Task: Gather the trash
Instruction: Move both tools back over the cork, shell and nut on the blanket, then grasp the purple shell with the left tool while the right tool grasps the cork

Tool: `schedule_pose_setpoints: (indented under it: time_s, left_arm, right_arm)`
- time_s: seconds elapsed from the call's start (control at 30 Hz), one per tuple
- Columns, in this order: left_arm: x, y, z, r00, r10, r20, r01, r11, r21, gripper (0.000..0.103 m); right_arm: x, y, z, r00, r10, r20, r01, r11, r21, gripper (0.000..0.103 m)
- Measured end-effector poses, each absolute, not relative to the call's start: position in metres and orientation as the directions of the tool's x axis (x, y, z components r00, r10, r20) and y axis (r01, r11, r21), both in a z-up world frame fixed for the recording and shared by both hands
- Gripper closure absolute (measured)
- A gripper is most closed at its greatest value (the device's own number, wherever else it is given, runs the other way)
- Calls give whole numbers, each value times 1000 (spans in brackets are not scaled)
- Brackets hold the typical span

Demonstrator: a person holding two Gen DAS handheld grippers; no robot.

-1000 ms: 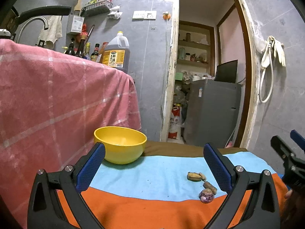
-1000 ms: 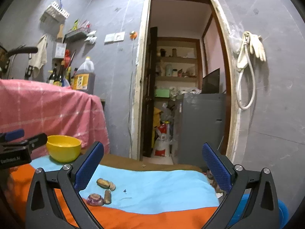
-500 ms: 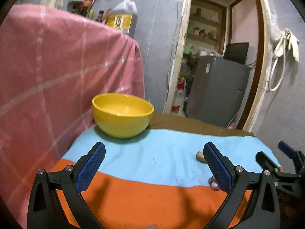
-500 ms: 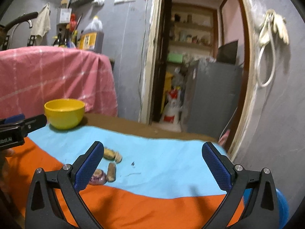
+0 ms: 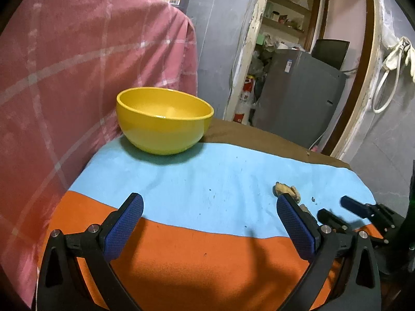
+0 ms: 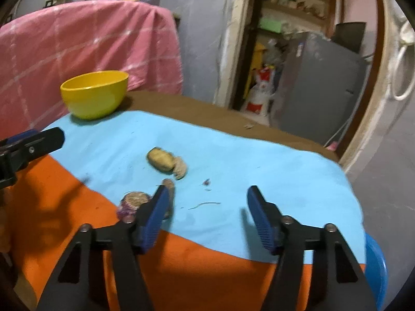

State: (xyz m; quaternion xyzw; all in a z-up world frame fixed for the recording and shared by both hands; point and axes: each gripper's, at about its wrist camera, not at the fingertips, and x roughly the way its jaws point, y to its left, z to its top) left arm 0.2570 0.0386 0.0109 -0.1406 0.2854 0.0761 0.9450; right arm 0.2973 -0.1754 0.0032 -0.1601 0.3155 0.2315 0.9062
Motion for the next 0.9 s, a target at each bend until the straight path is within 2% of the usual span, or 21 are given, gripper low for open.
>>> schedule_pose_setpoints:
  time_s: [0.17, 0.23, 0.4, 0.5, 0.57, 0.7, 0.9]
  left_arm:
    - [258, 40, 8, 811, 39, -584, -222, 944, -246, 2]
    - [260, 41, 7, 805, 29, -592, -220, 942, -253, 2]
    - [265, 40, 4, 787, 12, -617, -215, 942, -256, 3]
    - [267, 37, 2, 779, 1, -627, -204, 946, -251, 3]
    - [267, 33, 1, 777, -5, -630, -193, 950, -246, 3]
    - [268, 29, 1, 773, -30, -634, -160, 957, -240, 3]
    - [270, 12, -3, 746, -134, -652, -40, 969, -245, 3]
  right_arm:
    - [299, -163, -5, 621, 341, -706, -575, 810, -114, 59]
    - [300, -163, -7, 604, 339, -721, -577, 810, -103, 60]
    - [312, -176, -10, 516, 406, -754, -572, 819, 50, 60]
    - [312, -175, -11, 511, 409, -756, -574, 817, 54, 61]
    - [310, -173, -11, 500, 423, -756, -588, 807, 63, 69]
    - [309, -173, -10, 474, 464, -748, -613, 784, 98, 90]
    - [303, -182, -9, 498, 457, -737, -599, 796, 89, 91]
